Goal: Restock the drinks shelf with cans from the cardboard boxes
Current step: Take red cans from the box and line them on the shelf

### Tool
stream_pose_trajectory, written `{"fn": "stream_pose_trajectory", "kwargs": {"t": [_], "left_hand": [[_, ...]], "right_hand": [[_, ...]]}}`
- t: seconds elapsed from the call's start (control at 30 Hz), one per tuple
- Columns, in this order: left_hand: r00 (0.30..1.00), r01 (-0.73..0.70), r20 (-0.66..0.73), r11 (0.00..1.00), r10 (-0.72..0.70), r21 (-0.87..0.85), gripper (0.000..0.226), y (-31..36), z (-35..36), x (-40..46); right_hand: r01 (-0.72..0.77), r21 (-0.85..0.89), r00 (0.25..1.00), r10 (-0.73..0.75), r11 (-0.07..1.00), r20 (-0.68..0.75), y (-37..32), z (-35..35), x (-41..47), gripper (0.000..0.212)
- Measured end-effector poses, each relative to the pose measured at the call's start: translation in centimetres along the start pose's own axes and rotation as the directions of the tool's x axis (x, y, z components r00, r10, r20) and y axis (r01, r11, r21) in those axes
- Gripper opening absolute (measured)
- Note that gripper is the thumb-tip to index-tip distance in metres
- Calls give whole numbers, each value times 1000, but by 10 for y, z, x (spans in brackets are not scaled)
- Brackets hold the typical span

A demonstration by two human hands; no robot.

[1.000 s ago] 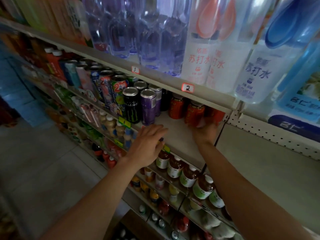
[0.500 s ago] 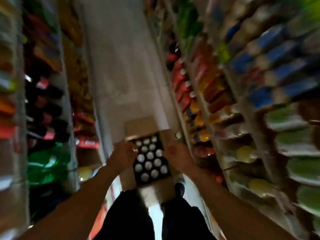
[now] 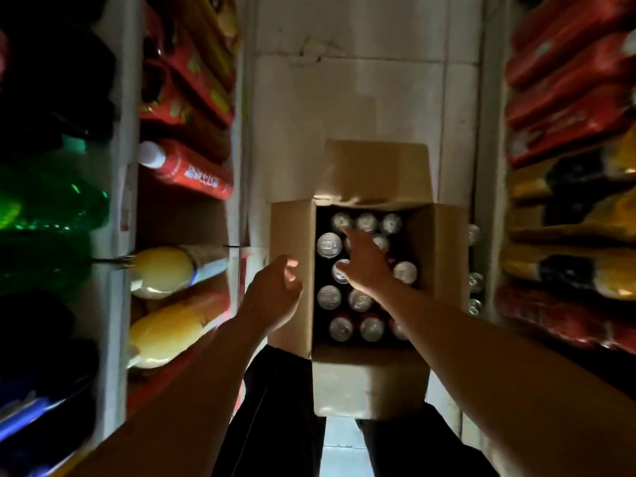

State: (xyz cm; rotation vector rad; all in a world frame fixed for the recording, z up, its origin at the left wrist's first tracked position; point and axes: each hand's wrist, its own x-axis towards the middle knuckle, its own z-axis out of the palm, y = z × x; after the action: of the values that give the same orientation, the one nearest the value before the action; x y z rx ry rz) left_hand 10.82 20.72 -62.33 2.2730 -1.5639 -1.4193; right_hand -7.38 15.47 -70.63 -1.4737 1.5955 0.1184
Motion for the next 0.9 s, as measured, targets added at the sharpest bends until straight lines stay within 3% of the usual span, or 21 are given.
{"fn": "stream_pose_trajectory", "kwargs": {"t": [0.17,0.23,0.33,0.43,0.57,0.67,0.8,0.9], "left_hand": [[1000,19,6,999,-19,-40,31,-28,17,26],[999,32,37,998,-30,-46,30,-37,22,31],[998,48,36,997,-45,-66,31,-44,25,38],[999,29,43,995,-25,-93,36,-40,22,39],[996,-70,35,980,77,-185,66,11,-2,26],[966,-224,82,949,247,-220,94,78,-34,9],[879,-381,203,892,431,-243,70,182,-90,-33],[798,-478,310,856,517,-197,55,268,-143,-74]], "right_hand": [[44,-66,996,-39,997,80,11,42,45,94],[56,-56,998,-54,997,42,13,56,56,92],[39,12,999,-39,999,-30,10,64,62,80],[-2,169,981,35,986,-192,4,45,46,53],[-2,342,948,110,940,-299,-11,-34,-10,44],[59,519,955,104,853,-279,-33,-107,-65,16],[191,581,927,48,791,-371,-81,-214,-153,11],[301,590,901,-21,749,-433,-116,-296,-227,20]]}}
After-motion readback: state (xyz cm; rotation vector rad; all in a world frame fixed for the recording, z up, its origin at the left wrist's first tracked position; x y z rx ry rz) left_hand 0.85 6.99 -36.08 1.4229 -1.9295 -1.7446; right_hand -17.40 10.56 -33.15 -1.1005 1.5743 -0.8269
